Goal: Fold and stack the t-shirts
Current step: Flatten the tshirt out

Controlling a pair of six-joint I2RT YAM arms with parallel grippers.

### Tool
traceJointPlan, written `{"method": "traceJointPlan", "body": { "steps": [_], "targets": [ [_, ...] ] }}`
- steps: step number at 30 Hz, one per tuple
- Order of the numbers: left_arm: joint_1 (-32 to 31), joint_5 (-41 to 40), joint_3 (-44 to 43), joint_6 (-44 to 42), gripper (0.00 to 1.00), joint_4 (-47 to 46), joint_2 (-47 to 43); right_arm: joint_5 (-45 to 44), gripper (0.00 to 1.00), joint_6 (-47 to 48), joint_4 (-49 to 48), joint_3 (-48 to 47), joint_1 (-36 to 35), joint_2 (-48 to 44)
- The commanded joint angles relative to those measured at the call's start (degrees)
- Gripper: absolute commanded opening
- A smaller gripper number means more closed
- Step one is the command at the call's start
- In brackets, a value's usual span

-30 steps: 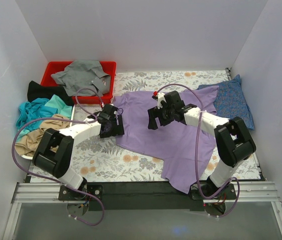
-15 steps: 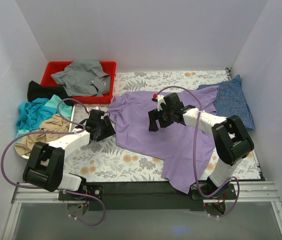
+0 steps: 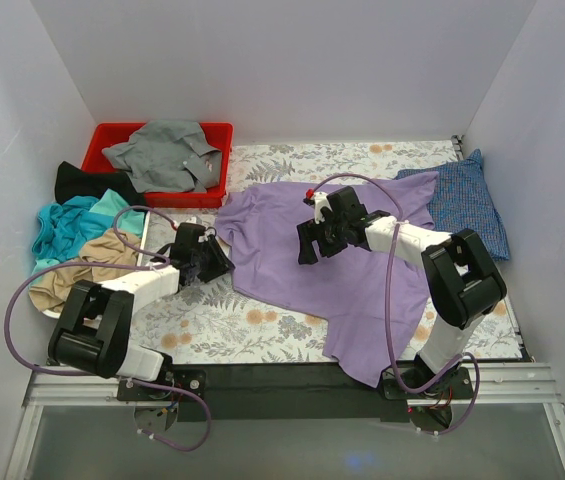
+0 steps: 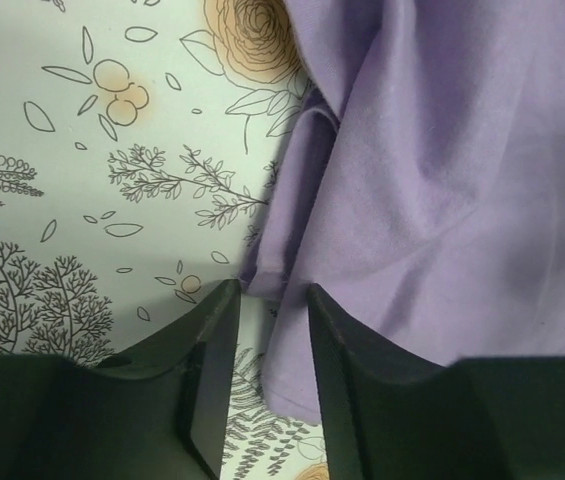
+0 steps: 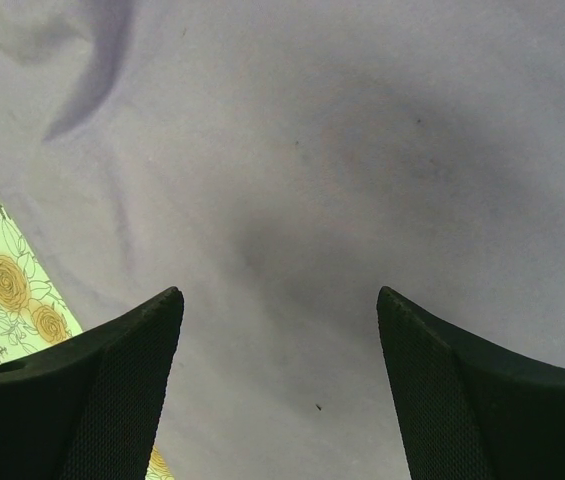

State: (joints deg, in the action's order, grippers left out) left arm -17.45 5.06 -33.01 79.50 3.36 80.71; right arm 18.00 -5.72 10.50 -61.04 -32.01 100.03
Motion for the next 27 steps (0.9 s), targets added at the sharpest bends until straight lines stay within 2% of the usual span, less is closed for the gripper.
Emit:
{"method": "traceJointPlan", "body": {
  "steps": [1, 8, 13, 15, 21, 23, 24, 27],
  "targets": [
    [0.2, -0.3, 1.6, 0.7, 0.31, -1.4, 0.0, 0.7, 0.83, 0.8, -0.7, 0.7, -0.3, 0.2],
    [0.4, -2.5, 2.2, 0.7, 0.18, -0.4, -1.2, 0.9, 0.82, 1.0, -0.5, 0.7, -0.3, 0.6],
    [0.5, -4.2, 1.6, -0.3, 0.14, 0.9, -2.2, 0.8, 0.81, 1.1, -0.5, 0.8, -0.3, 1.5],
    [0.6, -4.3, 1.8, -0.6, 0.09, 0.9, -2.4, 1.2, 0.8, 1.1, -0.5, 0.9, -0.3, 2.3],
    [1.0, -3.8, 1.7, -1.0, 0.05, -1.2, -1.5, 2.1, 0.79, 1.1, -0.6, 1.2, -0.3, 3.8],
    [0.9, -3.6, 1.4, -0.7, 0.07, -1.8, -0.7, 2.4, 0.79, 1.2, -0.6, 1.1, -0.3, 4.0],
    [1.0, -3.5, 1.2, -0.6, 0.16, -2.1, -0.6, 2.7, 0.79, 1.2, -0.6, 1.2, -0.3, 3.9],
    [1.0, -2.5, 0.7, -0.4, 0.27, -3.0, 0.1, 2.8, 0.79, 1.4, -0.6, 1.2, -0.3, 3.9]
  ]
}}
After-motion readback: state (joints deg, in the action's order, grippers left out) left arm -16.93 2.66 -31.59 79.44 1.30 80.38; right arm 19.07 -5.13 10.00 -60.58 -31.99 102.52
